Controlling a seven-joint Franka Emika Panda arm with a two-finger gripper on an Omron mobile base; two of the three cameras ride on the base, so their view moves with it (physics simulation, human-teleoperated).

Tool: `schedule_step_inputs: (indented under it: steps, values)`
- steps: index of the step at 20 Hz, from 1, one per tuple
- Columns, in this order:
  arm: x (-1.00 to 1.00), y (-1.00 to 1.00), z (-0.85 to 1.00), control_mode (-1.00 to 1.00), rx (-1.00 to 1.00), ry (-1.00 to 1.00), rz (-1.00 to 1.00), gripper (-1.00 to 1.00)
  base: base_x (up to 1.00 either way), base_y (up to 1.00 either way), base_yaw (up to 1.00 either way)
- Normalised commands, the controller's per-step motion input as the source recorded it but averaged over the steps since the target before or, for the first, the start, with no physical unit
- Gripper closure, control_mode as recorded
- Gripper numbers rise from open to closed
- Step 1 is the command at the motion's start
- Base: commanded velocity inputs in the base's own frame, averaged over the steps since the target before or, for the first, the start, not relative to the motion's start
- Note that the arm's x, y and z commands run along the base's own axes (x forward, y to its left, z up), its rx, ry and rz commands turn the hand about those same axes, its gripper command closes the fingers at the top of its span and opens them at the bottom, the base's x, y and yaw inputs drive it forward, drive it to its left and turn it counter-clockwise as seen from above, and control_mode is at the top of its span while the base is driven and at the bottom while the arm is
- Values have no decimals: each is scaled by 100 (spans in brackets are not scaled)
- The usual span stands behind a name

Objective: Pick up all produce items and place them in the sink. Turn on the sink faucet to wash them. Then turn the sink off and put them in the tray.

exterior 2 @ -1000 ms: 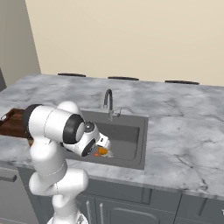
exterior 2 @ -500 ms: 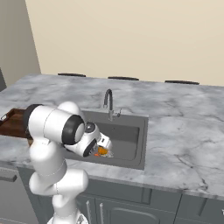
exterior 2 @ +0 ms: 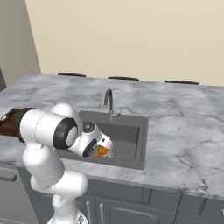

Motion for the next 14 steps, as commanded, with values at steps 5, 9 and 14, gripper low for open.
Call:
schedule_step_inputs:
  steps: [5,9,14]
  values:
    - [11,0,45,-100,0,12,-3,-100,0,0,0]
    - [12,0,13,-100,0,14,-1,-100,0,0,0]
    - [13,0,2,-100,0,14,0,-100,0,0,0]
